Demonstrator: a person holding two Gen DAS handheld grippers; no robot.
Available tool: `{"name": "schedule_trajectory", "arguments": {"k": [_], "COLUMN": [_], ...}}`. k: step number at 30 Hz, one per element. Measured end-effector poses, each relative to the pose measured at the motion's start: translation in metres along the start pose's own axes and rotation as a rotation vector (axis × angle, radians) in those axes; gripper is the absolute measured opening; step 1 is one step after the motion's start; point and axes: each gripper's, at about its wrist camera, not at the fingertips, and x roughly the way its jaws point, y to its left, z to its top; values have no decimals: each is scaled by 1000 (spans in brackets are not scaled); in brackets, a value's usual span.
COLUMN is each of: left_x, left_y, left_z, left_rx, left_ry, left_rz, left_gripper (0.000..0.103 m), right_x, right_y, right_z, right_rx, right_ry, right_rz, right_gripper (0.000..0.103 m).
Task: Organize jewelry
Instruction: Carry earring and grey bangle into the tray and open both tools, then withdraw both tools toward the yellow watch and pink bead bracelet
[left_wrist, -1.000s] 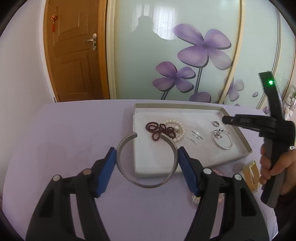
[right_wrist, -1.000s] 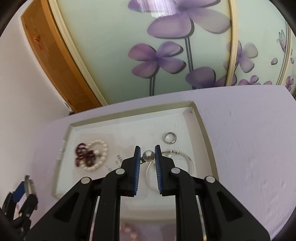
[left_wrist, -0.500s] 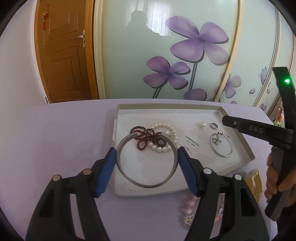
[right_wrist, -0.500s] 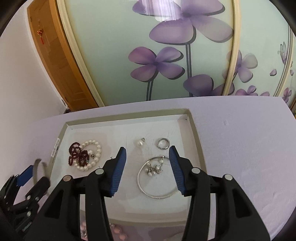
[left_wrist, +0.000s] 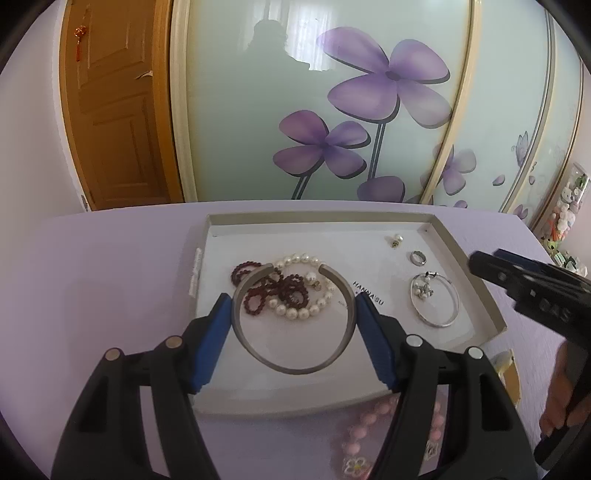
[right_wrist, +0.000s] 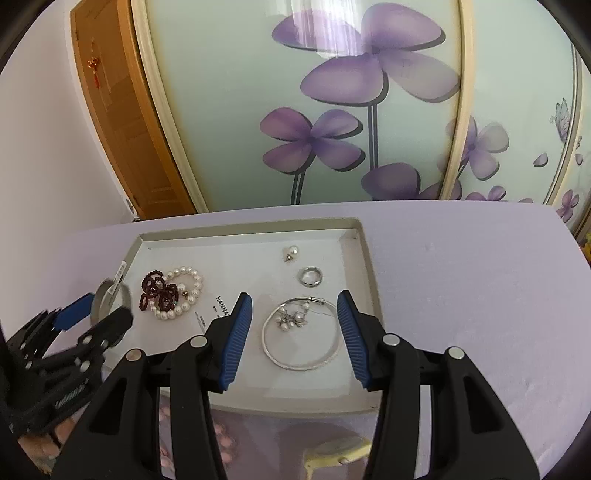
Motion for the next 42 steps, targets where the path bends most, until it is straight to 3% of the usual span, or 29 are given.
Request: {"name": "schedule_trajectory", "arguments": {"k": [19,33,37,42], "left_x": [26,43,38,28], "left_y": [-26,-35,-35,-31], "left_z": [11,13,15,15], "left_rx": [22,7,8,9], "left_ry": [20,61,42,26], "left_rz": [-11,-3,2,12], "left_gripper": [67,68,81,81], "right_x": [-21,-19,-20,-24], "right_y": [-12,-26,-25,-25], "right_z": [-20,-30,-33,-36], "right_rx": [-47,-25,-29,-28], "right_ry": [-65,-46,-45,-45], "right_rz": [-39,-33,-37,-34], "right_gripper": [57,57,57,57]}}
